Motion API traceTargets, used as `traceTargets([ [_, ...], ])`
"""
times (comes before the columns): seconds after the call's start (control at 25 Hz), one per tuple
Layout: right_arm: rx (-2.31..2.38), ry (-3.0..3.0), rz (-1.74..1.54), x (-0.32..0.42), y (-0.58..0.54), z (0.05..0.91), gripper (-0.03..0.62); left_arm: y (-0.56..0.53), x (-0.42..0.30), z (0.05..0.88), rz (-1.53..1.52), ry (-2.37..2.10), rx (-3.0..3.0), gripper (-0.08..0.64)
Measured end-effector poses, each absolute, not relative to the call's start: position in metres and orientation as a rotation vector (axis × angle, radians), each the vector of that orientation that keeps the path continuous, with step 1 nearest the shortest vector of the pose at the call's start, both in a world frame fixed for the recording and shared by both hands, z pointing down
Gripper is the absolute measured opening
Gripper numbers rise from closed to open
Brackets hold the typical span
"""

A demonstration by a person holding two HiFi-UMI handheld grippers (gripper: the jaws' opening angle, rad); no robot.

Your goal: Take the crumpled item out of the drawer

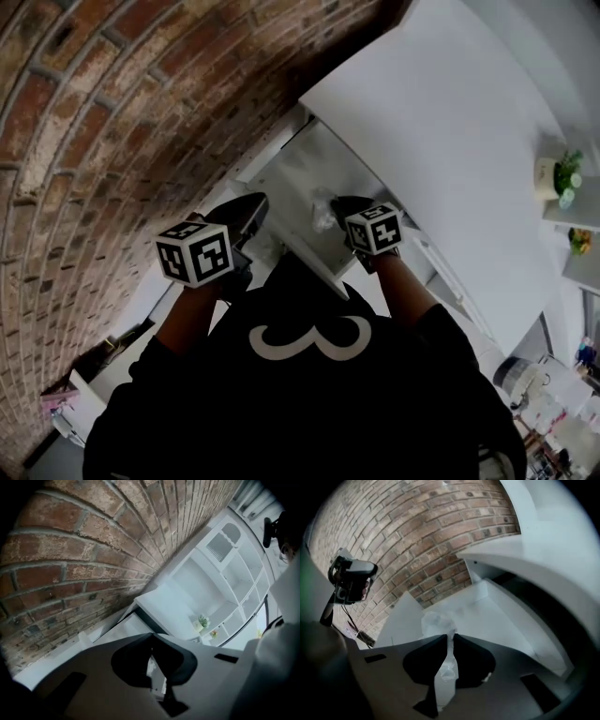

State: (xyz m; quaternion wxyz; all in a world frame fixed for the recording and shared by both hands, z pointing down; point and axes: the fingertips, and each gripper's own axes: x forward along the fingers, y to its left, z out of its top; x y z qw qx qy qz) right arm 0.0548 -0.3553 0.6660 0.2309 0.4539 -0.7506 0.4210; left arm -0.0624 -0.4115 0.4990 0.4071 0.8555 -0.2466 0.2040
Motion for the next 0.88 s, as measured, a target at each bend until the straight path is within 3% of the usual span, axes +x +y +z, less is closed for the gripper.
traceTargets([
  [0.88,1.376,-2.495,0.805,0.080,-0.300,0.448,0.049,-0.330,-0.032,0.404,0.308,-0.696,2.316,-0.001],
])
